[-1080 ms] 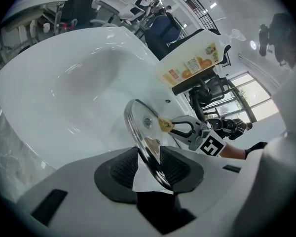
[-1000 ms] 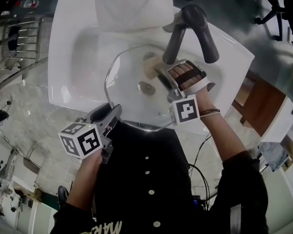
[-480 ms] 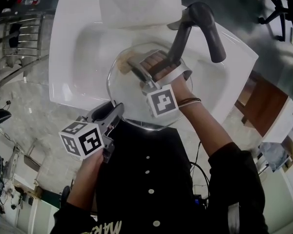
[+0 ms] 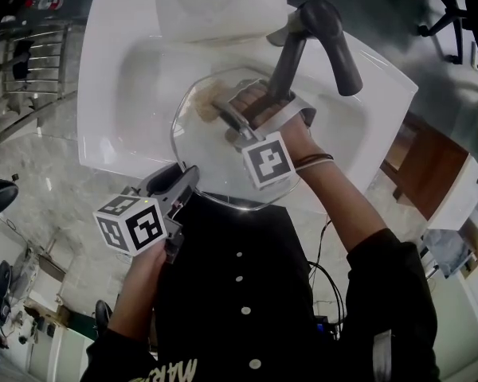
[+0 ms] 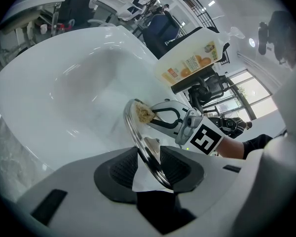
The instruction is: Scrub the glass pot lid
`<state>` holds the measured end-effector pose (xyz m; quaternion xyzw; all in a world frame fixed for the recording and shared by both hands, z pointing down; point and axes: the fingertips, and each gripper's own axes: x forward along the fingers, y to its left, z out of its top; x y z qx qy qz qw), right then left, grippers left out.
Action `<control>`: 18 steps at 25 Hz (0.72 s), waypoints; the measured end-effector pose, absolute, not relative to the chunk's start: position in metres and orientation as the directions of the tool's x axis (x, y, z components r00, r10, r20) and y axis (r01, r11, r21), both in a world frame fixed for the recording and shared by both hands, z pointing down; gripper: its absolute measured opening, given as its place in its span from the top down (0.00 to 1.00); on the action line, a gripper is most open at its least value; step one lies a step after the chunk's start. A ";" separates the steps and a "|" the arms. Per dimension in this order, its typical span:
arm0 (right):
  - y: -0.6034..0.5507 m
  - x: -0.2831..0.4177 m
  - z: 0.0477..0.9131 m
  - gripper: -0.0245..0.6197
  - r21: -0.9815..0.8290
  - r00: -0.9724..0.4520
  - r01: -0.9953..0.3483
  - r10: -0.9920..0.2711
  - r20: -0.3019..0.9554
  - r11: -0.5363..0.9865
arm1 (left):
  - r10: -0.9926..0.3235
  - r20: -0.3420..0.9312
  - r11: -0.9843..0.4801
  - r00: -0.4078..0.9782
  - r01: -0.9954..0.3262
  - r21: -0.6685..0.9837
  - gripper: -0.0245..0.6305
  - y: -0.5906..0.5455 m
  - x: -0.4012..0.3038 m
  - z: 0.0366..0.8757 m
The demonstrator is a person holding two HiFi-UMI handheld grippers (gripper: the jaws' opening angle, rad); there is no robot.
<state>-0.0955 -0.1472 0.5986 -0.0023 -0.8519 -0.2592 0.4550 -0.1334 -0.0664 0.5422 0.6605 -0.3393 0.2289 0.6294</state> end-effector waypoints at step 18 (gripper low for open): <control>-0.098 -0.007 0.611 0.77 0.297 -0.445 0.411 -0.095 0.891 0.862 | -0.183 0.734 0.020 0.654 -0.744 0.667 0.72 -0.068 -0.133 0.541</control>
